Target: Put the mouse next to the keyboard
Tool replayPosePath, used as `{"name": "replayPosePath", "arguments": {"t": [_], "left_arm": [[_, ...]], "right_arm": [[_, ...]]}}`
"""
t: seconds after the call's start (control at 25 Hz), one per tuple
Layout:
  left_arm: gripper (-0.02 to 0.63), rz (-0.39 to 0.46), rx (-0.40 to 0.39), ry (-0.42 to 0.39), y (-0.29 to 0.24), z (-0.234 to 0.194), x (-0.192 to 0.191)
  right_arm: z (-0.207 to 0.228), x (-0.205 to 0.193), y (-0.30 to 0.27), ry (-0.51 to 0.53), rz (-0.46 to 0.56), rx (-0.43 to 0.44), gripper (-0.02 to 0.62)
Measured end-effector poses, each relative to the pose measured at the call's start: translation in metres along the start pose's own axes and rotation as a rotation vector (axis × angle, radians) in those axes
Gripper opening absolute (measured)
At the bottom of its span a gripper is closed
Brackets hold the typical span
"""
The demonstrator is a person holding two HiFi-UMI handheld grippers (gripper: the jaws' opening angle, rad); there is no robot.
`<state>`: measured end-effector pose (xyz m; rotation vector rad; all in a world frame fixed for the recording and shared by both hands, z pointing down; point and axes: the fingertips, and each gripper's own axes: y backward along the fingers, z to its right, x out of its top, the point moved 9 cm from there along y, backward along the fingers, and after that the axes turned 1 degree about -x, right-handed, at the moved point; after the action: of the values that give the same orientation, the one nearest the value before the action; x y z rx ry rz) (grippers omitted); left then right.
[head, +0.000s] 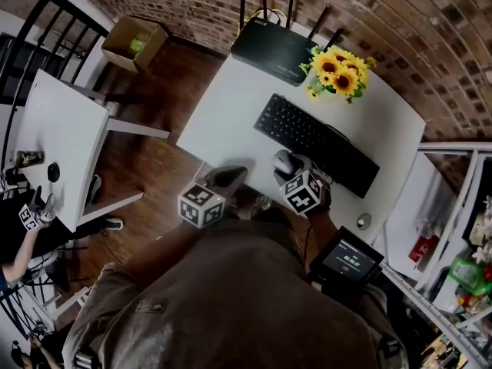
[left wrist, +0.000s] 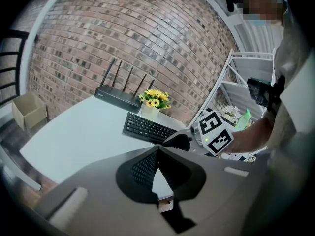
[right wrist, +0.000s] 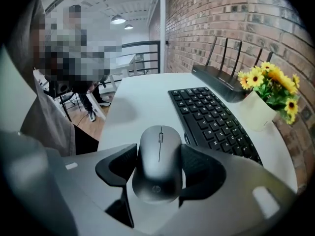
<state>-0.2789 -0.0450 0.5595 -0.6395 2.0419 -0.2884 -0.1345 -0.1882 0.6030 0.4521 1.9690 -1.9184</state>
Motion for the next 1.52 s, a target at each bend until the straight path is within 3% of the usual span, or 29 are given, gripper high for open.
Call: {"name": "replayPosePath", "arguments": {"t": [0.4,1.08,1.28,1.52], "left_arm": [[0.000,-0.027,-0.096,-0.064,-0.007,0.007,0.006],[0.000,-0.144,-0.452,-0.257,-0.036,0.050,0.017],[0.000,-0.165,-0.483,-0.269,-0.048,0.066,0.016],[0.000,-0.176,-0.483,-0.296,-0.085,0.093,0.020]], "right_arm": [[-0.011,-0.004,0.034,-0.146,0.131,-0.136,0.290],[-0.045,-0.069,0.129,-0.534,0.147,-0.535,0.290],[-0.042,-0.095,0.146,-0.590,0.151,-0.595,0.288],[-0.011,-0.137,0.163,-0.648,0.168,-0.638,0.288]]}}
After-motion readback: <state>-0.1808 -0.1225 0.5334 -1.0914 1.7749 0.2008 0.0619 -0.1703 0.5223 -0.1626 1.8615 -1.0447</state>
